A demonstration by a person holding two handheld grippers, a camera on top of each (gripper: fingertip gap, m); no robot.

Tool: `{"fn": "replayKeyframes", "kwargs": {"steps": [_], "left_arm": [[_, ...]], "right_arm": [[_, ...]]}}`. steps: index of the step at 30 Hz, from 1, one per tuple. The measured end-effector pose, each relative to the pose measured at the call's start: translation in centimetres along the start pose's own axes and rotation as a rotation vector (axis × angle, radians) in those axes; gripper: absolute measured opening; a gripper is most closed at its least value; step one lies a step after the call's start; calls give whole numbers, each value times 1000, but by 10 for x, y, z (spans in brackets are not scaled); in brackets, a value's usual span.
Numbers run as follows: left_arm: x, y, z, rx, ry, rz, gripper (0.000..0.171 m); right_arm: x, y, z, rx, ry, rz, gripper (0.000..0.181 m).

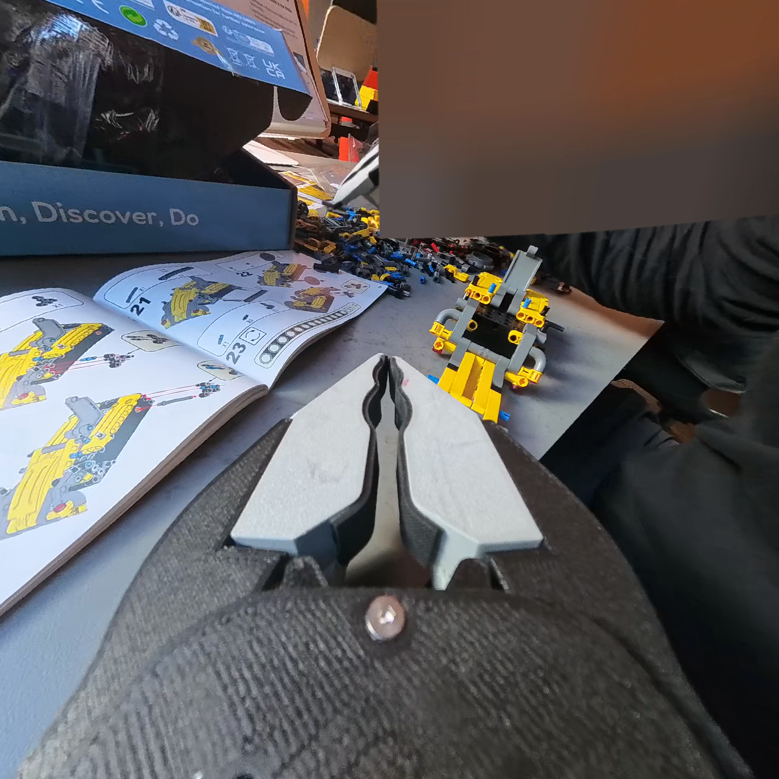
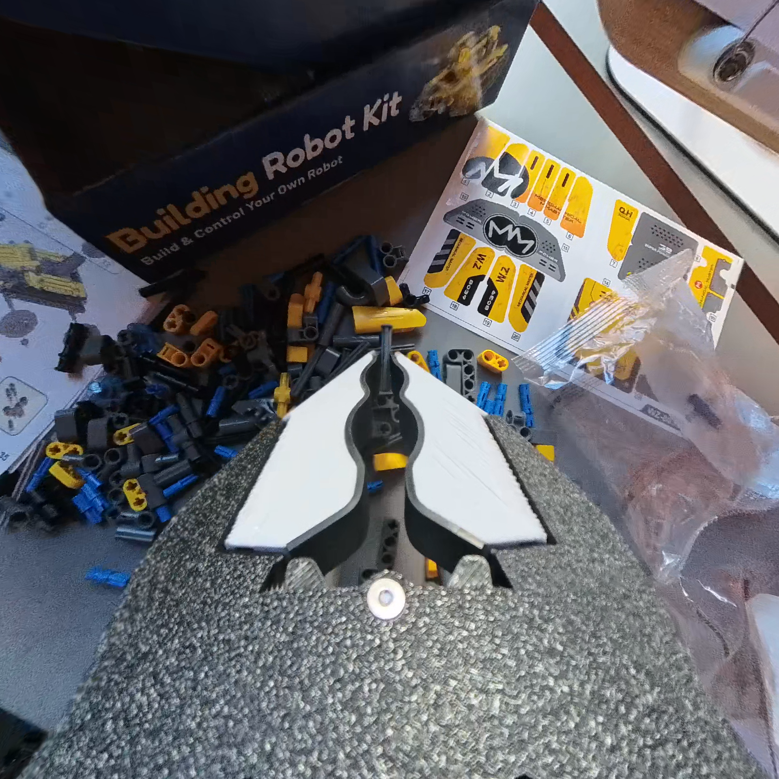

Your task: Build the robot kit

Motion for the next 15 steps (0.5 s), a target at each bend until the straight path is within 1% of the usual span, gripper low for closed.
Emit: {"fn": "replayKeyframes", "kwargs": {"steps": [4,8,11,15], "left_arm": [[-1,1,-1,-4,8,10,0],[-1,1,-1,-7,16,12,0],[-1,0,-2,-6,23,10,0],[-2,0,-2,-4,31,10,0]], "right_arm": [[-7,-2,20,66,-9,29,4],[-16,-12,41,89,-4,28,4],[-27,-27,66,102,14,2,3],[-52,-58,107,73,27,-19,4]]}}
Point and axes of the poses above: each gripper's, where its closed fingertips meet, z back along the fingers, y out of its top, x = y × z across the jaws, the point moved 9 cm from there along z, back along the fingers, and after that the axes turned 13 degrees about z, right-handed, at the moved point
